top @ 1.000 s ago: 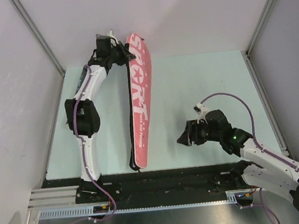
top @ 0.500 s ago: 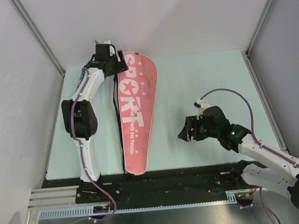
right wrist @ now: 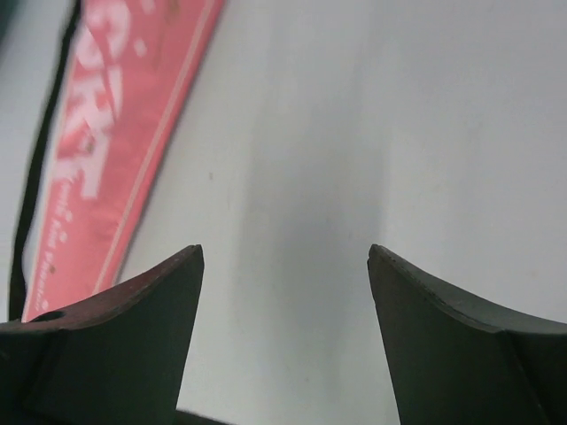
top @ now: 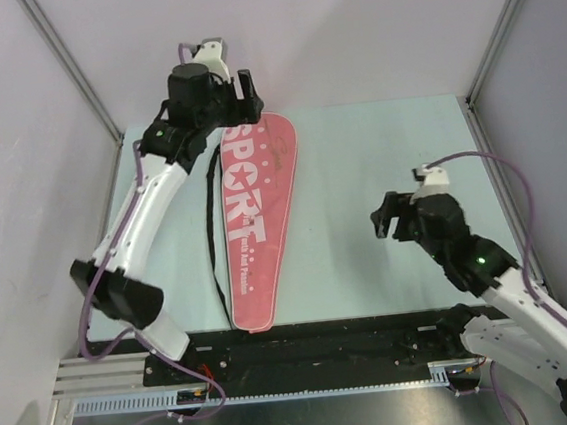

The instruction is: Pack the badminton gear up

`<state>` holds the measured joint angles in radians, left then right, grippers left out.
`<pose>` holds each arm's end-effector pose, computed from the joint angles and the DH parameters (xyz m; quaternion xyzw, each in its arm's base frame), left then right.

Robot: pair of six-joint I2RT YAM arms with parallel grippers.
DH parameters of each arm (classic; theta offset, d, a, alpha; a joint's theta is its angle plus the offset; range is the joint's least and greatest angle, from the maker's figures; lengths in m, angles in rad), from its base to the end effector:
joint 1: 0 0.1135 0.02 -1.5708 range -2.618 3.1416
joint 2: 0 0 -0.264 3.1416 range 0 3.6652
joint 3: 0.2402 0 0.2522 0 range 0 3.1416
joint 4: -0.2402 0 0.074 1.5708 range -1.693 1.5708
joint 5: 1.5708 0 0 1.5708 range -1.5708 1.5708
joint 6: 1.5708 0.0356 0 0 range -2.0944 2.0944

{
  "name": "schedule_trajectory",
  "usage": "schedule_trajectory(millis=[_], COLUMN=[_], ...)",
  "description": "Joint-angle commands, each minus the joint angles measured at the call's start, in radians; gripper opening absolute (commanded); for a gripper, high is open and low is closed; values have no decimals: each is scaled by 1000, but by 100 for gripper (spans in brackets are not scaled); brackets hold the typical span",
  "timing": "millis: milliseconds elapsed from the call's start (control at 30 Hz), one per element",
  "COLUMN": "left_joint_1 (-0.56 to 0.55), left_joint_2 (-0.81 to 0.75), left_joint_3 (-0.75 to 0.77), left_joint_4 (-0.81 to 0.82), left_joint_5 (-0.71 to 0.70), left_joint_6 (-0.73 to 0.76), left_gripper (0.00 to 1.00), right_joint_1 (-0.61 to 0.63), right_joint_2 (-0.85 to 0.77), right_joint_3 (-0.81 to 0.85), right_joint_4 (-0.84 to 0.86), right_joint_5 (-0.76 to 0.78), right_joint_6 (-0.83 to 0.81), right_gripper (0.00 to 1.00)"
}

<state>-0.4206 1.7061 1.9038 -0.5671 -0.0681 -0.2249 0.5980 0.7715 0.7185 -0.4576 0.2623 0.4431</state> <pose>0.3535 -0.1555 0.4425 0.0614 0.8224 -0.1525 0.5446 0.1483 0.0898 0.2915 -0.0003 0.8579 0.1514 0.4910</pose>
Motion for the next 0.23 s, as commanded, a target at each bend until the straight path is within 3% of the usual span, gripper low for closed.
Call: schedule_trajectory(millis=[0, 200], left_joint_1=[-76, -92], left_joint_2=[-224, -581], left_joint_3=[-69, -354], left_joint_4=[128, 513], left_joint_5=[223, 431], left_joint_6=[5, -2], left_gripper=[83, 91], right_joint_1=[-9, -10], right_joint_2=[-201, -340], right_joint_3=[105, 266], right_joint_4=[23, 28], right_joint_5=[121, 176], right_joint_6=[-161, -309], right_gripper=[80, 86])
